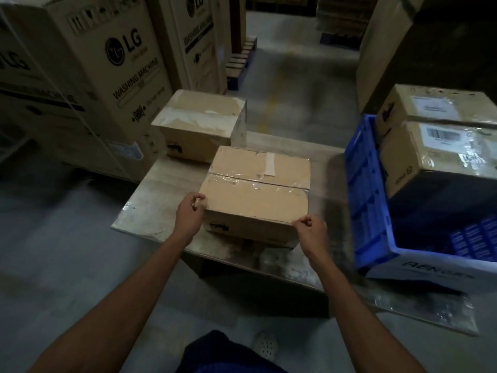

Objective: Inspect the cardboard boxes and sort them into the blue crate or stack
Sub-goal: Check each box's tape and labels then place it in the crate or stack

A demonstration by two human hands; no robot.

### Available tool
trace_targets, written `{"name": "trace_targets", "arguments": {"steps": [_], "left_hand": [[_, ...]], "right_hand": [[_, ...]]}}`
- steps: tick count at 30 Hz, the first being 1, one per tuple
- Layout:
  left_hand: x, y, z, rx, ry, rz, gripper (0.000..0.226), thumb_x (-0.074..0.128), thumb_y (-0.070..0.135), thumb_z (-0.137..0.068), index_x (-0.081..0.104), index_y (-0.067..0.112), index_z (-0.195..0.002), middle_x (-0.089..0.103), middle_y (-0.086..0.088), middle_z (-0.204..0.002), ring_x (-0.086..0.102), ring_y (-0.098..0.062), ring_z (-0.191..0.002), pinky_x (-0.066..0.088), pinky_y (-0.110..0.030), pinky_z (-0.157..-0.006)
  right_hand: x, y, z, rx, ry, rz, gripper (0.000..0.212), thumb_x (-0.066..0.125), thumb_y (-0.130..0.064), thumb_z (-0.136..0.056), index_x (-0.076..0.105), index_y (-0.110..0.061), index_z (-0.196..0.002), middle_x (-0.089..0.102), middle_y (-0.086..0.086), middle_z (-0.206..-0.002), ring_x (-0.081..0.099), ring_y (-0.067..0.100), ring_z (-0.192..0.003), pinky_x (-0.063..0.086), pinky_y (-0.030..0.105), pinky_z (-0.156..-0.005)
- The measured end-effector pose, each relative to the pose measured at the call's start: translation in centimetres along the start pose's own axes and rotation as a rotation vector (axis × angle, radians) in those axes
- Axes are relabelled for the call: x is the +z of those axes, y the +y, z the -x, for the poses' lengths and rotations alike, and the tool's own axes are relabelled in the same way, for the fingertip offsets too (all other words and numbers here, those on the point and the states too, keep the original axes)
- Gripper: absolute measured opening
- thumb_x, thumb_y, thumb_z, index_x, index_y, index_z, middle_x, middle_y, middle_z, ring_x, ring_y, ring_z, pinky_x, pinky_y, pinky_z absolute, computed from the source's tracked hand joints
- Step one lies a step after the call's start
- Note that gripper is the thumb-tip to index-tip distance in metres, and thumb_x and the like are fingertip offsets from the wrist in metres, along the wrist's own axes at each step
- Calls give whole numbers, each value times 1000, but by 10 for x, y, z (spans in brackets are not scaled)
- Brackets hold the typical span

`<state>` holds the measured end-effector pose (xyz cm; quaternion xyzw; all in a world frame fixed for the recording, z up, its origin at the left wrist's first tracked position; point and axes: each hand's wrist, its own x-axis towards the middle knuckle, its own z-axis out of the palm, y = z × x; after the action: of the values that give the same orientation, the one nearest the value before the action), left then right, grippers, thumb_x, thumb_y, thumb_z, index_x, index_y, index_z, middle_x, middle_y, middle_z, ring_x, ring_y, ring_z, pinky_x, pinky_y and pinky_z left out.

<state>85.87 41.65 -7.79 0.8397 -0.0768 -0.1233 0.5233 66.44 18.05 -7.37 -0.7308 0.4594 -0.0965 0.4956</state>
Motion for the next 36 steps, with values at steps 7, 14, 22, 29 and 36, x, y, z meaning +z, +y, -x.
{"name": "trace_targets", "arguments": {"steps": [7,14,22,29,36], "left_hand": [[1,5,-20,473,-50,-539,32,61,9,-92,58,8,-123,49,-16,-140,45,-31,-128,44,-45,-104],[19,27,-65,639,-313,-864,64,45,39,-103,24,13,-157,8,-16,-166,6,-31,-154,14,-50,-124],[19,2,-105,594,-512,-1048,82,3,67,-93,-6,20,-159,-17,-5,-166,-18,-23,-152,1,-54,-124],[10,18,-122,623,-606,-1121,79,12,67,-97,-4,20,-160,-15,-7,-166,-15,-24,-153,0,-57,-122],[24,51,-173,707,-694,-1101,85,35,65,-98,-3,22,-160,-18,-10,-165,-14,-25,-153,-1,-51,-124]], "right_hand": [[24,-46,-2,-276,100,449,27,66,-33,-89,60,-24,-113,39,6,-144,44,26,-130,45,47,-104],[100,-90,-26,-596,-115,725,59,54,-44,-97,39,-21,-149,21,10,-165,19,28,-152,27,47,-122],[137,-82,-47,-539,-178,950,80,-1,-63,-93,10,-23,-162,-2,10,-170,-4,28,-156,4,52,-125],[139,-98,-44,-496,-175,930,73,13,-63,-98,19,-25,-160,8,9,-169,6,28,-155,12,51,-122],[115,-149,-103,-442,-336,991,99,57,-71,-84,11,-28,-161,-1,8,-169,0,31,-155,12,58,-121]]}}
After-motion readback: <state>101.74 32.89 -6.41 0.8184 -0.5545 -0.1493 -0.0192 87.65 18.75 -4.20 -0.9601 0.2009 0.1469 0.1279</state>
